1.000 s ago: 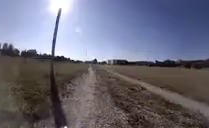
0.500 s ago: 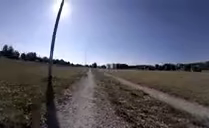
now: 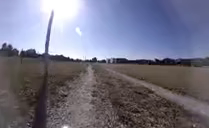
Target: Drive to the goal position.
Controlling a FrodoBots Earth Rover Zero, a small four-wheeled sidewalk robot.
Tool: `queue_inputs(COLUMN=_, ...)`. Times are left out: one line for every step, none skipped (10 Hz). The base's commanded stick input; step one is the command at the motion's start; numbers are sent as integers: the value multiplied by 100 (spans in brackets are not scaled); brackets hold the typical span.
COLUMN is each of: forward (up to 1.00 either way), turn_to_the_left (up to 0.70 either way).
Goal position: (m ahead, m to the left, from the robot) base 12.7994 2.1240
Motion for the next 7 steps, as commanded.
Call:
queue_inputs(forward=50, turn_to_the_left=0)
queue_inputs(forward=50, turn_to_the_left=0)
queue_inputs(forward=50, turn_to_the_left=0)
queue_inputs(forward=50, turn_to_the_left=0)
queue_inputs(forward=50, turn_to_the_left=3)
queue_inputs(forward=50, turn_to_the_left=10)
queue_inputs(forward=50, turn_to_the_left=27)
